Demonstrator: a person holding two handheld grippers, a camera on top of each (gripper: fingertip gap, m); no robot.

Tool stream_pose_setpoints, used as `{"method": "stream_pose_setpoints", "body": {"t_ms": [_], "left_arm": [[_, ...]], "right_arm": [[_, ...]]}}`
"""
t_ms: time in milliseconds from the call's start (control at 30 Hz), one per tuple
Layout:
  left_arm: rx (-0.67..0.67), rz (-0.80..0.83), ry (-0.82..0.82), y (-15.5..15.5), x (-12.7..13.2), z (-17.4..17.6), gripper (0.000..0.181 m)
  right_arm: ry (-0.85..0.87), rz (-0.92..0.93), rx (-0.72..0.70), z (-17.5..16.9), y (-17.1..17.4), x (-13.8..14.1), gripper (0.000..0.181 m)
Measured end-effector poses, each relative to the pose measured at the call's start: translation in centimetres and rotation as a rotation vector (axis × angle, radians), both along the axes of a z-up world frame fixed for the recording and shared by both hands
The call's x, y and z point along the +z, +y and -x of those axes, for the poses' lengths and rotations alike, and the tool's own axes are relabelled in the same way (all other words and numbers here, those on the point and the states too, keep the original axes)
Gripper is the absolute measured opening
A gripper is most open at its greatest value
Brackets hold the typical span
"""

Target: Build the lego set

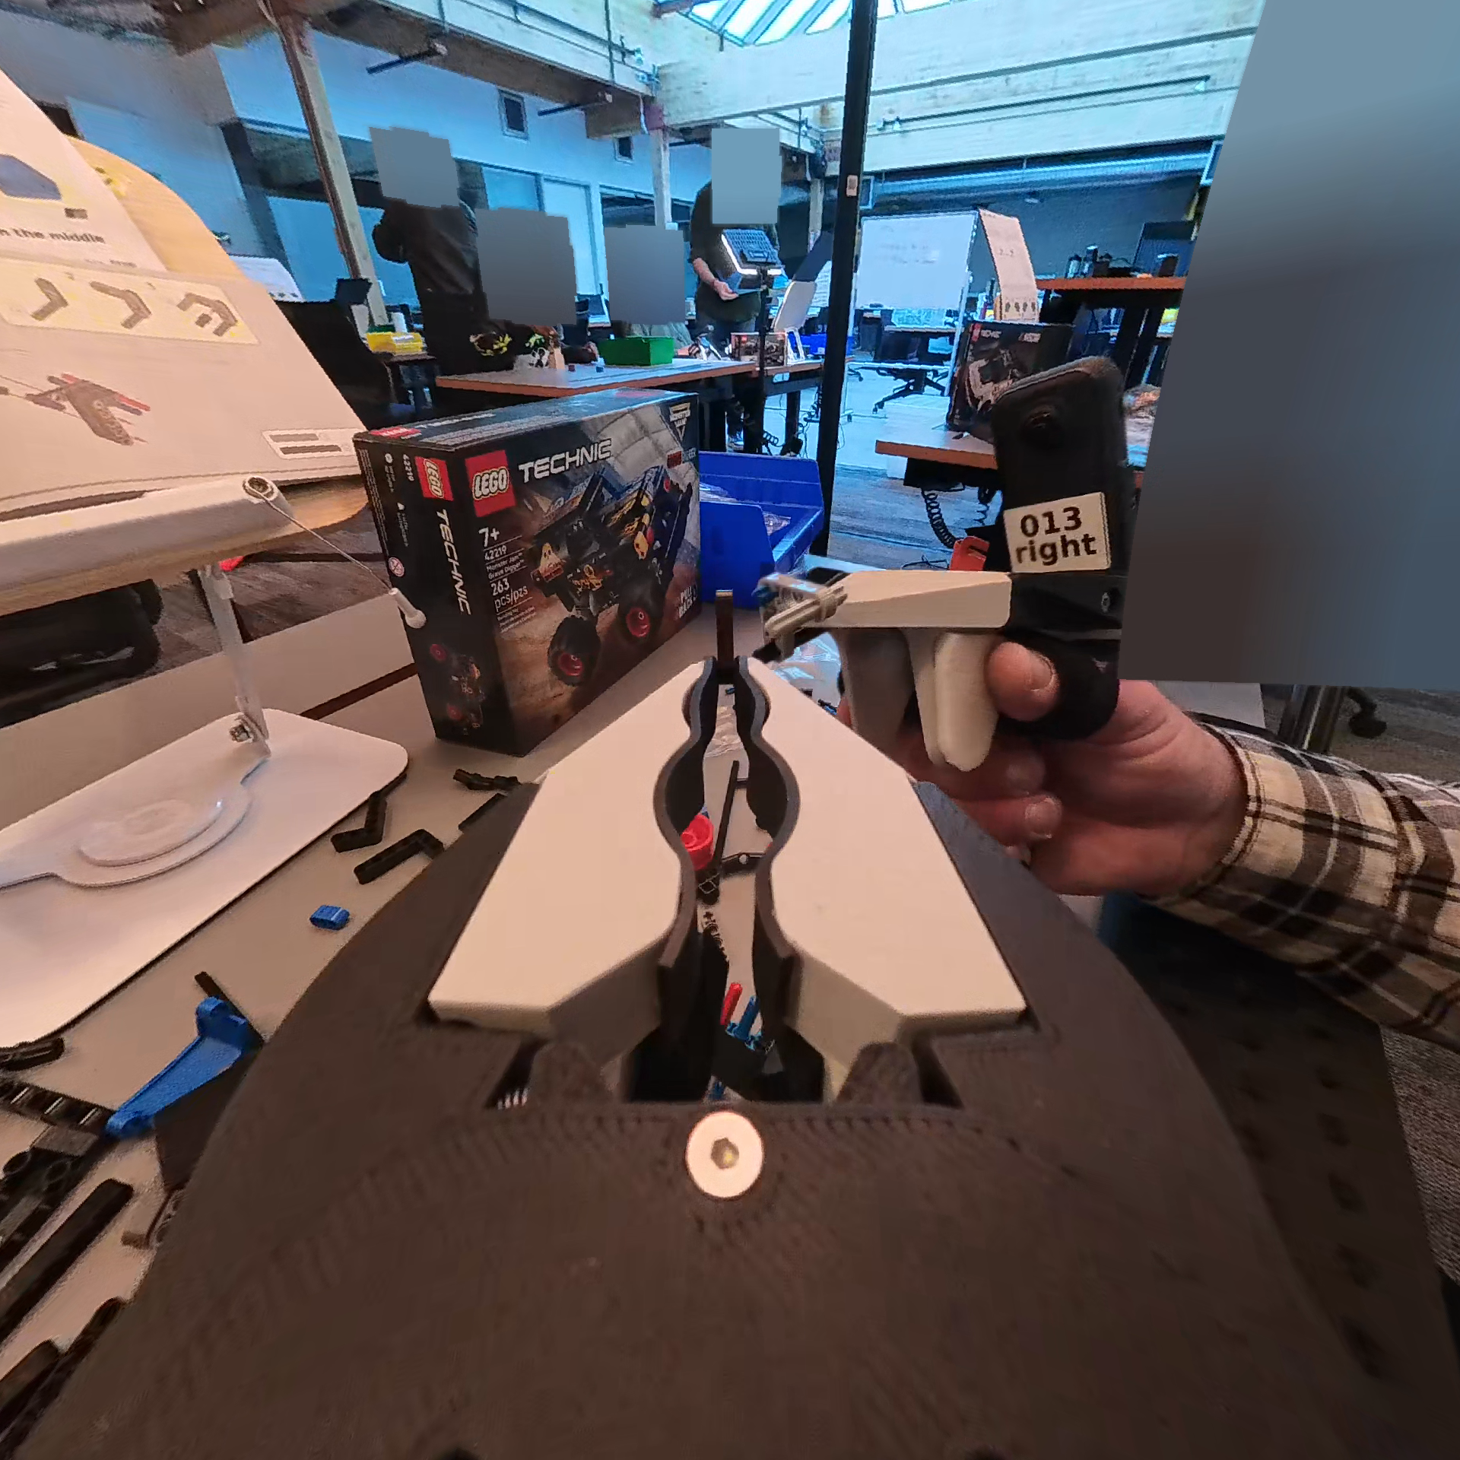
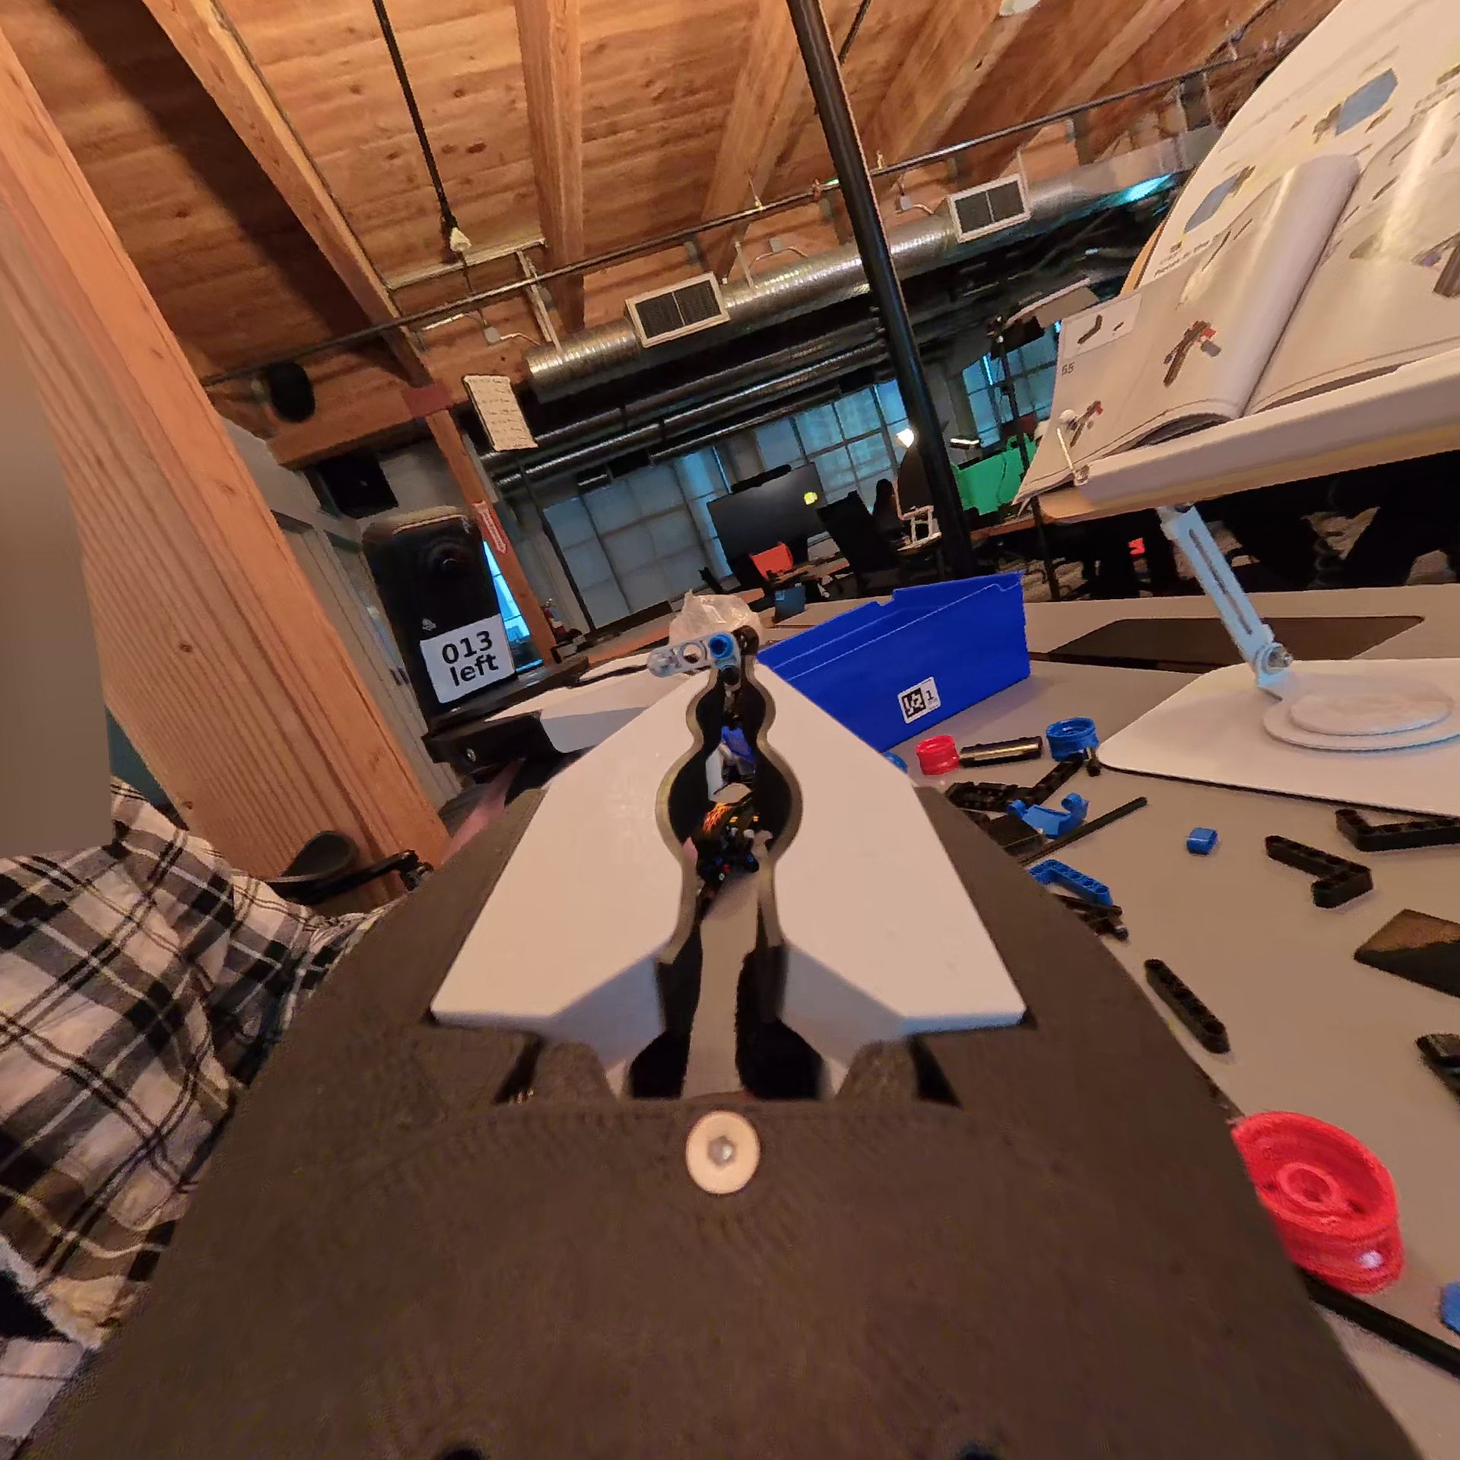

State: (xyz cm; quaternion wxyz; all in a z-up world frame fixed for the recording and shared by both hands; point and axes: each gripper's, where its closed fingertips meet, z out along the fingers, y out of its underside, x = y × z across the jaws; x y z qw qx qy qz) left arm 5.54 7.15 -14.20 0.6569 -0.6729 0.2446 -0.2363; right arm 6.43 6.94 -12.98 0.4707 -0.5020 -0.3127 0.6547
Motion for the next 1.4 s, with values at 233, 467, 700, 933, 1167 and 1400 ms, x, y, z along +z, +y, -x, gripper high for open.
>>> {"method": "stream_pose_setpoints", "body": {"t_ms": [233,467,700,933,1167,1400], "left_arm": [[0.015,-0.042,0.011,-0.2,0.4,-0.7,0.002],[0.015,-0.049,-0.023,-0.2,0.6,-1.3,0.002],[0.020,-0.073,0.002,-0.1,0.4,-1.6,0.003],[-0.035,-0.102,0.043,-0.7,0.4,-2.0,0.007],[-0.127,-0.094,-0.017,-1.4,0.8,-2.0,0.005],[-0.149,-0.031,-0.133,-1.5,1.0,-1.8,0.002]], "right_arm": [[0.019,0.016,0.009,-0.1,-0.1,0.1,0.002],[0.083,0.084,0.026,-0.6,0.2,0.6,0.001],[0.096,0.095,0.029,-0.8,0.3,0.7,0.001],[0.099,0.101,0.070,-0.9,-0.1,0.9,0.002],[0.104,0.102,0.128,-0.8,-0.9,1.1,0.001],[0.109,0.100,0.115,-0.9,-1.0,1.2,0.002]]}}
